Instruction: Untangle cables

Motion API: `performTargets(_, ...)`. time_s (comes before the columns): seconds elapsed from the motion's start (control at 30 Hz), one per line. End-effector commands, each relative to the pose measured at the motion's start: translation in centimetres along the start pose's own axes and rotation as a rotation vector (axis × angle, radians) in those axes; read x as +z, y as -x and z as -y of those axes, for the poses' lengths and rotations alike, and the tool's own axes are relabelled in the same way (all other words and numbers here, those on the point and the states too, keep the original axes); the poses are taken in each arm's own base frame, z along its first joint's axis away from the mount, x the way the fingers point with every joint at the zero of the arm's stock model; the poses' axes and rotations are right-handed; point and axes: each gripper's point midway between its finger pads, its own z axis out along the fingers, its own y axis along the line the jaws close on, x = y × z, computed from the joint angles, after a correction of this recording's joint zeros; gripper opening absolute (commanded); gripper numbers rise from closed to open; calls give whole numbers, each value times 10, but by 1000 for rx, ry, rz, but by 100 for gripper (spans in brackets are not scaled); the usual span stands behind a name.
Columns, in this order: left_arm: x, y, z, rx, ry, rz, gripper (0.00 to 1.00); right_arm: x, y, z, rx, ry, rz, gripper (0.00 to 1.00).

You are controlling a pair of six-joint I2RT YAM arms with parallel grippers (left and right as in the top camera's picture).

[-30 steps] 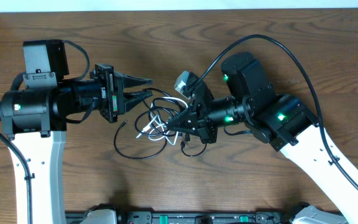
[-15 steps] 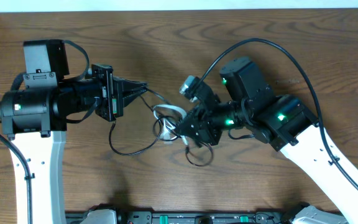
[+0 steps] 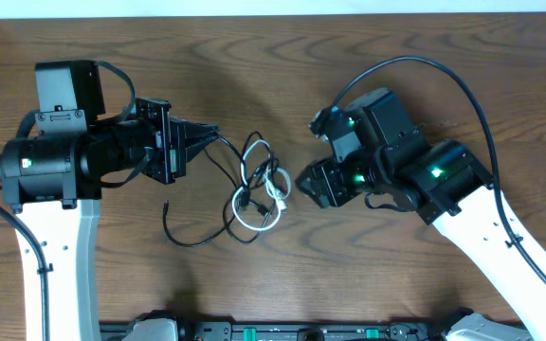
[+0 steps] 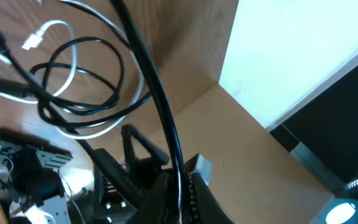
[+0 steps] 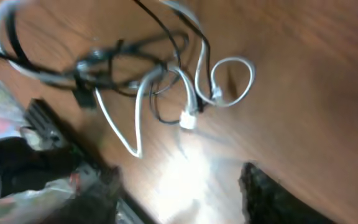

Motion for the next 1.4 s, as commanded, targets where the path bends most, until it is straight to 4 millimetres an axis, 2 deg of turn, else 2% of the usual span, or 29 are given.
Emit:
performTargets(0.0,-2,-11,3,22,-14,-53,7,-7,11,-30,-7,158,38,75)
performTargets(0.03,-2,-12,3,22,-15,-53,8,-9,15,-37,-19,195,52,80)
performTargets(0.1,-3,-16,4,28,-19,-75,7,-10,23,-44,-23,227,82,84)
performTargets(0.27,-4,-25,5,37,-29,-130,7,3,39,-29,91,132,128,86)
performTargets(0.4,-4,-26,5,47,-30,-130,8,29,39,-27,125,135,86,86)
performTargets(0.5,-4,-26,5,47,-30,-130,8,61,30,-22,176,121,6,81)
performTargets(0.67,-4,-25,5,48,-30,-130,7,107,11,-11,215,91,-110,59)
performTargets(0.8,-4,-25,5,63,-31,-129,7,132,-5,1,261,59,-186,6)
performTargets(0.83,-4,-25,5,71,-31,-129,7,137,-10,4,279,49,-208,1)
performTargets(0.93,-4,-25,5,70,-31,-129,7,147,-24,15,313,3,-263,1)
performTargets(1.0,-4,-25,5,70,-31,-129,8,149,-32,30,330,-80,-281,1)
performTargets(1.07,-5,-24,5,67,-35,-124,8,137,-47,71,402,-315,-291,1)
performTargets(1.17,-7,-19,7,57,-43,-110,7,115,-62,110,476,-528,-303,1)
performTargets(1.27,-8,-17,7,62,-47,-104,7,103,-68,127,507,-567,-334,1)
performTargets(1.37,-8,-14,6,66,-44,-89,7,108,-66,117,453,-421,-382,1)
